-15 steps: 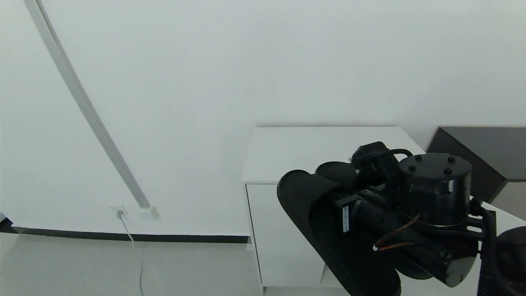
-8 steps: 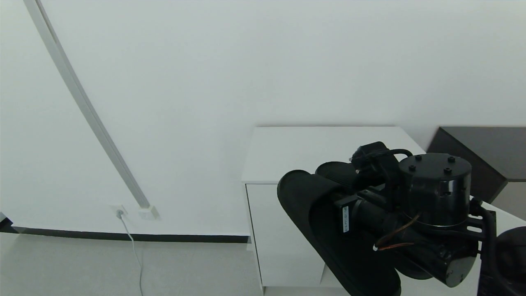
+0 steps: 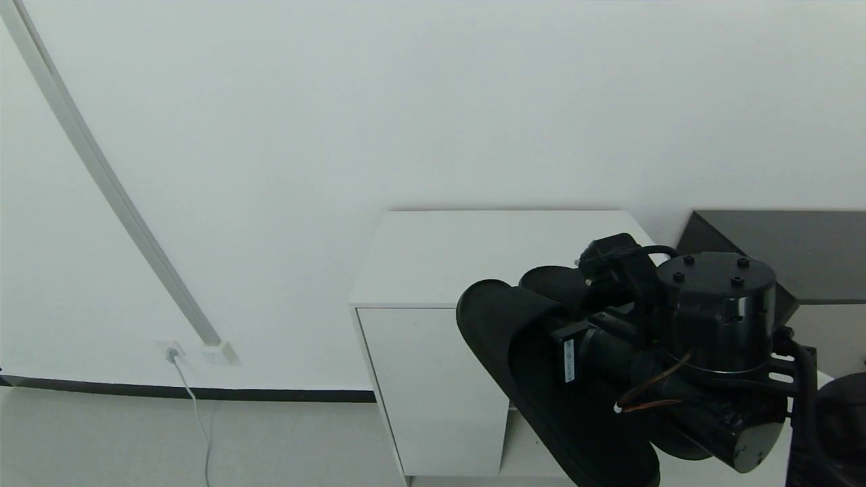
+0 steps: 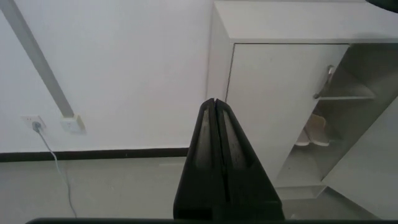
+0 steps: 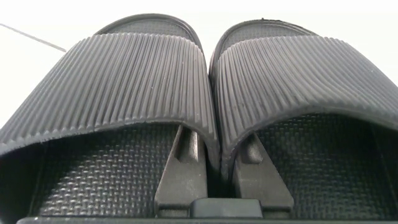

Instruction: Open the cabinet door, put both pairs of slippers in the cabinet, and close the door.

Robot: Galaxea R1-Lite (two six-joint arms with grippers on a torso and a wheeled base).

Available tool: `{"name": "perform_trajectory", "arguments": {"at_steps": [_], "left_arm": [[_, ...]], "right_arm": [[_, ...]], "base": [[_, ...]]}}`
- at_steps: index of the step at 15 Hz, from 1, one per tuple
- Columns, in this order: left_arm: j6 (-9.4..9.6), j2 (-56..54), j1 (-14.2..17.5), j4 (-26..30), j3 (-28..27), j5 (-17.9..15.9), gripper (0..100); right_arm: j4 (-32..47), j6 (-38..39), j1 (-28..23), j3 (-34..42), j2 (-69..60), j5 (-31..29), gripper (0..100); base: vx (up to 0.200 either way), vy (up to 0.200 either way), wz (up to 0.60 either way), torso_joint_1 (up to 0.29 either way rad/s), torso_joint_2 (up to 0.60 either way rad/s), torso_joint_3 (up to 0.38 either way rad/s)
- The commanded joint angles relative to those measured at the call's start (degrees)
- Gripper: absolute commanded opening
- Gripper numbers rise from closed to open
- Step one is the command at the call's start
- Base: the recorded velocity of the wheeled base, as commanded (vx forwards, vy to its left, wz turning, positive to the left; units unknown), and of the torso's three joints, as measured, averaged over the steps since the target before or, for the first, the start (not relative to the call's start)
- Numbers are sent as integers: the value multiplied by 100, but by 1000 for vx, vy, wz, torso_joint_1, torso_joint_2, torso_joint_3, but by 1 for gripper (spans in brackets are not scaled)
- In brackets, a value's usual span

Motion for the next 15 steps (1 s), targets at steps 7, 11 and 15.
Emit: {"name": "perform_trajectory", "arguments": {"at_steps": [7,11,15], "left_arm": [[-2,0,4,-4,1,0,0],[-2,0,4,-4,1,0,0],[-10,0,4,-4,1,0,0]], "right_arm": [[-7,-16,15,121,-1,-14,0],[-7,-34,15,174,8,-23,0],[-7,-43,15,200,17,-23,0]], "base": [[0,-200,0,5,4,1],[0,-50,0,-1,1,-1],[0,0,0,0,0,0]]}}
